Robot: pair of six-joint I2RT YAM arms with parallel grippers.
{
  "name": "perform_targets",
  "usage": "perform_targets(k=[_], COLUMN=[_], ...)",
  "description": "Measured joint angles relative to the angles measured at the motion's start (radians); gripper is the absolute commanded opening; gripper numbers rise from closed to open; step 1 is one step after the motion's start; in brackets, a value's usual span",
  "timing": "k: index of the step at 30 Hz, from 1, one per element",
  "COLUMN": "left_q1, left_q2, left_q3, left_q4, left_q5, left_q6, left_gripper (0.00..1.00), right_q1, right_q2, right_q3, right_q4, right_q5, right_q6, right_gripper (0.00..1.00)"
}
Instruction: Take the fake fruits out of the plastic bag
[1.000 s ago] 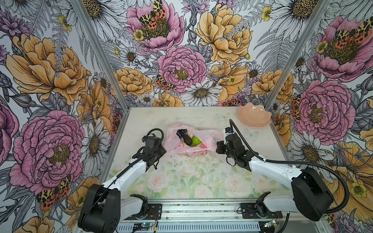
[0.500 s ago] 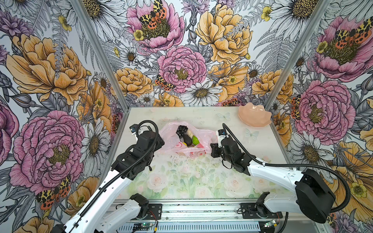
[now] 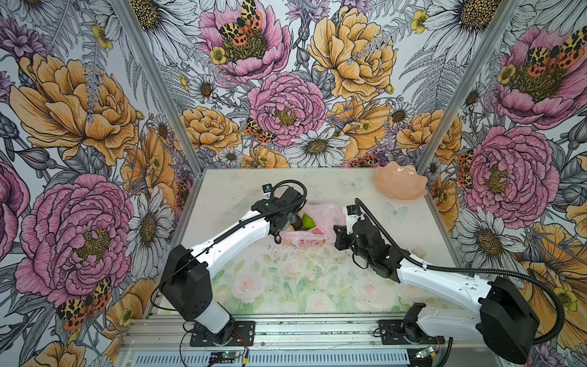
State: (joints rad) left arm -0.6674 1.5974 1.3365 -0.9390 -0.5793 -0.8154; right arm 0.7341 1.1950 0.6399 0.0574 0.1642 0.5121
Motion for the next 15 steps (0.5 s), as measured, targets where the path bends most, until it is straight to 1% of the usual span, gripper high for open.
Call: perform_targets(k=[5,7,10,15], left_q1=[0.036,0.050,0.064,0.086], left_q2=[0.082,0.108,0.135,0.139], left_q3=[0.025,0.025,0.024,-0.017], left_q4=[0.012,0.018,0.051,0.168], left_q5=[0.014,0.019,0.037,0.133], left_q6=[0.003,0.005,0.033,0.090], left_gripper=[0.96,0.92,0.75,0.52], right_q1=[0.007,0.007,0.007,0.004], right_q2=[-0.005,-0.005,-0.005,-0.002], right_q3=[-0.003,-0.003,-0.003,-0.003], right_q4=[0.001,0.001,0.001,0.000], right_q5=[0.000,0.000,0.005,0.008], right_q6=[-0.009,-0.013,-0.017,-0.024], right_gripper=[0.00,0.00,0.00,0.00])
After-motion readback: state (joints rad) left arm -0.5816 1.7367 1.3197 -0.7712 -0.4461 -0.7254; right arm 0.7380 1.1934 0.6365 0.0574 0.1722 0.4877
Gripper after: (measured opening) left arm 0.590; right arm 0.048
